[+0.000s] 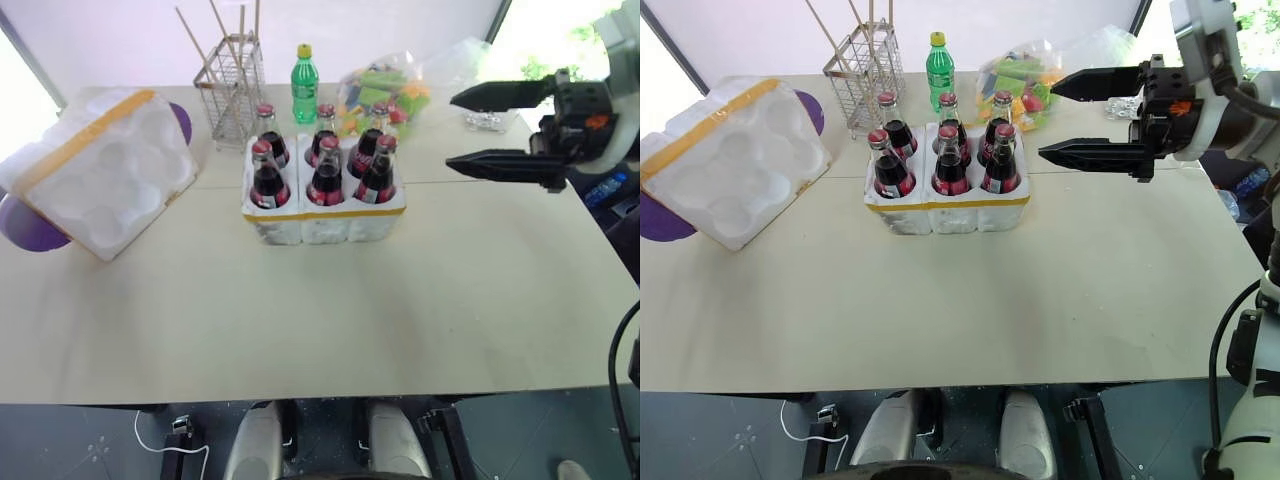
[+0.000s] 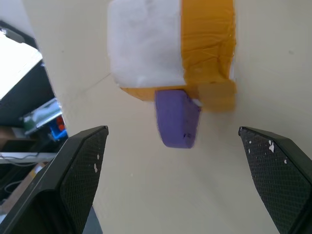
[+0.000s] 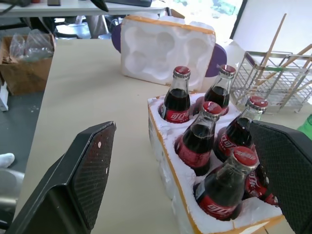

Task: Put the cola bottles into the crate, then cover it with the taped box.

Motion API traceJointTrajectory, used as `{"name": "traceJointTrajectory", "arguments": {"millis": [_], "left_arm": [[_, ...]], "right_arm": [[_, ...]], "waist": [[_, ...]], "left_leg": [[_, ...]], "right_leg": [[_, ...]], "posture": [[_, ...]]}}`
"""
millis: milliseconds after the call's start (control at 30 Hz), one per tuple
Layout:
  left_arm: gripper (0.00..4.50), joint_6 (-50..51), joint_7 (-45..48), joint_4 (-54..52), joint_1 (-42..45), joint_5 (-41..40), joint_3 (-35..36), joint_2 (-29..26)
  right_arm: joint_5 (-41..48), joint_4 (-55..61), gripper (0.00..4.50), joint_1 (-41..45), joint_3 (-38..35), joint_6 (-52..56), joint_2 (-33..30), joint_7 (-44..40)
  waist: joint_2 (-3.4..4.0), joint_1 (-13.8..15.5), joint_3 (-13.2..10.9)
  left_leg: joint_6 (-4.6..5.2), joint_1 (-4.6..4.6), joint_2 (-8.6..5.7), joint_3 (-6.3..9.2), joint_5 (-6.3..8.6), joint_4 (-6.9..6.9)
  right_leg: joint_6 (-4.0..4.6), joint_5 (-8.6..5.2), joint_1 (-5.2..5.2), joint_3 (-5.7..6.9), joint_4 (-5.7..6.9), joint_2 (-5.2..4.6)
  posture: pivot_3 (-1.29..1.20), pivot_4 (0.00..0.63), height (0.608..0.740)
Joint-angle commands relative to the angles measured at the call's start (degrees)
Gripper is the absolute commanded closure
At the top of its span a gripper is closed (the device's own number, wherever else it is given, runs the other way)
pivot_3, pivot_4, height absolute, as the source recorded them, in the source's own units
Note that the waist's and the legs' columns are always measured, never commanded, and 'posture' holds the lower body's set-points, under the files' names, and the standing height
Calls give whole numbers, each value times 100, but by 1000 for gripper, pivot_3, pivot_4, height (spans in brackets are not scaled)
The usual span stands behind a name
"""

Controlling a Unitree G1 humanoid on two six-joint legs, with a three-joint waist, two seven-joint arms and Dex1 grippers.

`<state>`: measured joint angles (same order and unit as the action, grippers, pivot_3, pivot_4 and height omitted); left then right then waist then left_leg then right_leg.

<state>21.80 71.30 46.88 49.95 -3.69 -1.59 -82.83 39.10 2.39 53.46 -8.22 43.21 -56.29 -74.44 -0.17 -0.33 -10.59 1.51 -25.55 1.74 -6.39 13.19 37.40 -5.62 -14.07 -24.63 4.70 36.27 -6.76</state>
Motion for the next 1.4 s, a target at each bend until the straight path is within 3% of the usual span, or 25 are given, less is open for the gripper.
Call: {"name": "traceJointTrajectory", "arguments": {"millis": [33,400,800,900,1067,1133,1400], "left_arm": [[0,-323,-159,884,877,814,-483,320],[0,-1126,-621,2345,1742,1906,-1060,1137],[0,-1163,-1038,2770,1946,2174,-1019,1650],[792,-1221,-968,2768,1931,2197,-1015,1647],[3381,-1168,-966,2765,2051,2229,-1009,1629],[4058,-1176,-922,2758,2116,2266,-1035,1606],[4058,-1361,-918,2628,2419,2307,-920,1520]], "right_arm": [[106,185,58,71,-175,-27,-30,113],[257,543,58,-364,-456,152,-64,649],[745,861,58,-420,-629,456,-234,704],[863,897,0,-477,-659,583,-258,715],[701,955,0,-539,-600,318,-181,806],[651,939,0,-575,-547,229,-143,830],[523,676,0,-701,-405,188,-217,785]], "waist": [[-11,-8,-2],[-52,-35,-9],[-68,-29,-5],[-68,-31,-5],[-68,-27,-5],[-68,-34,-5],[-73,-27,-6]], "left_leg": [[0,-2,-2,-2,0,8],[2,-7,11,-1,1,13],[19,-58,12,10,11,84],[19,-59,12,9,11,85],[19,-62,11,9,11,86],[18,-62,11,9,11,86],[18,-82,8,7,9,93]], "right_leg": [[-1,1,2,0,5,0],[-1,1,-6,0,10,-4],[-5,4,-45,0,76,-16],[-4,3,-48,0,81,-17],[-4,3,-49,0,81,-17],[-4,3,-50,1,83,-17],[-5,4,-65,1,86,-16]], "posture": [[0,150,736],[0,150,736],[0,150,736],[0,150,736],[0,150,736],[0,150,736],[0,150,736]]}}
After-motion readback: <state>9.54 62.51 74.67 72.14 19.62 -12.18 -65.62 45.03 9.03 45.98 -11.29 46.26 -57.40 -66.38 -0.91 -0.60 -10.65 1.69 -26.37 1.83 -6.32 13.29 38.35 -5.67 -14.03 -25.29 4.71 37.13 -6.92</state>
